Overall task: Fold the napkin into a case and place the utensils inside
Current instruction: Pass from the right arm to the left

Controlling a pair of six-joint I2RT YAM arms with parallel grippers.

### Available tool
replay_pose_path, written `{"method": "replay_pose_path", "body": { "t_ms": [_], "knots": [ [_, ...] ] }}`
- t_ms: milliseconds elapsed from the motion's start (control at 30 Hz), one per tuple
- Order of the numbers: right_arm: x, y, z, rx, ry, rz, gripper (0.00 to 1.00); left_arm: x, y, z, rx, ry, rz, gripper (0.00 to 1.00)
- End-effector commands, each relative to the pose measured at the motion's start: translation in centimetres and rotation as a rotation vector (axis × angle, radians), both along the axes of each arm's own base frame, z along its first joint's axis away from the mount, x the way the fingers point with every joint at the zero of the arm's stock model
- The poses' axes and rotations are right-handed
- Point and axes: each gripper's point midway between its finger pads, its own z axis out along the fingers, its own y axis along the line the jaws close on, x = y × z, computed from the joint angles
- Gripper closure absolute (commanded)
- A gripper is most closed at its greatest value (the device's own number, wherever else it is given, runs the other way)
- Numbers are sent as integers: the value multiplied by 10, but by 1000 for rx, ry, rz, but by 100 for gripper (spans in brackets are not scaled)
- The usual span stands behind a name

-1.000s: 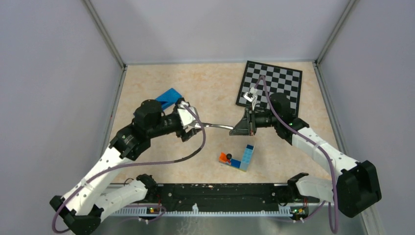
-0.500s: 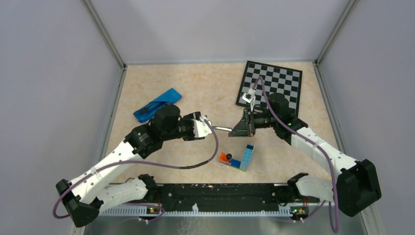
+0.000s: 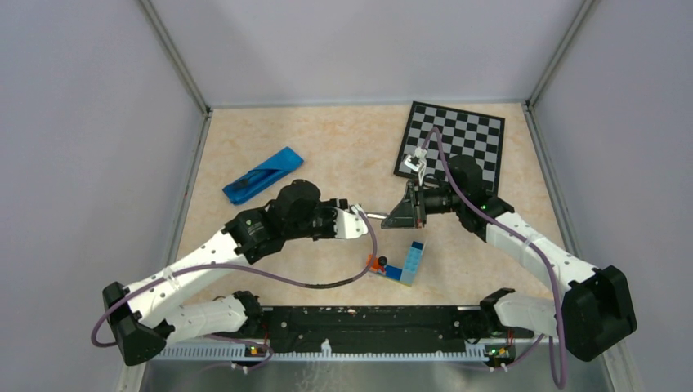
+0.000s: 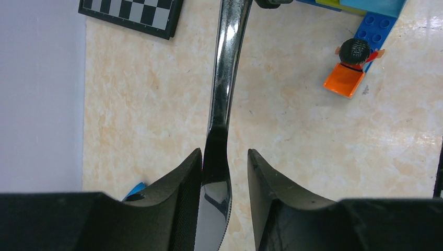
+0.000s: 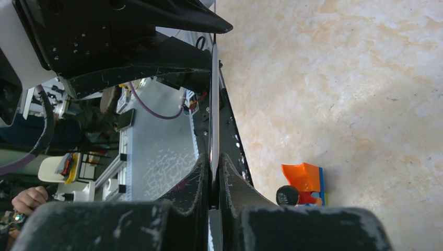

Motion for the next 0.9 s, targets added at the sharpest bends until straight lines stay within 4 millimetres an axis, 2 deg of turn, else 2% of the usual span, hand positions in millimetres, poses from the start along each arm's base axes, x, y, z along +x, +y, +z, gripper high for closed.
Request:
{"method": "replay_pose_path", "body": {
  "t_ms": [0, 133, 300, 433, 533, 567, 600, 700, 733, 800, 867],
  "knots": [
    [0, 5, 34, 74, -120, 38, 100, 5, -2, 13, -11, -64, 20, 58],
    [0, 5, 33, 74, -118, 38, 100, 5, 0, 11, 8, -83, 29, 60],
    [-1, 5, 35, 81, -116, 41, 100, 5, 2, 11, 21, -112, 44, 70],
    [-1, 6, 33, 81, -109, 40, 100, 8, 3, 14, 22, -146, 72, 92],
    [2, 6, 32, 75, -95, 28, 100, 8, 5, 17, 6, -157, 79, 100],
    [4, 6, 32, 68, -88, 13, 100, 8, 6, 16, 6, -159, 85, 100],
    [7, 6, 30, 54, -77, -7, 89, 8, 7, 15, 7, -156, 92, 100],
    [28, 1, 21, -41, -43, -146, 42, 10, 19, 9, 21, -145, 155, 100],
    [37, -4, 19, -82, -36, -217, 32, 11, 23, 5, 29, -142, 173, 100],
    [54, -19, 16, -164, -38, -369, 23, 11, 33, -2, 53, -130, 216, 100],
    [65, -41, 13, -260, -41, -506, 22, 11, 46, -10, 78, -103, 269, 100]
  ]
}}
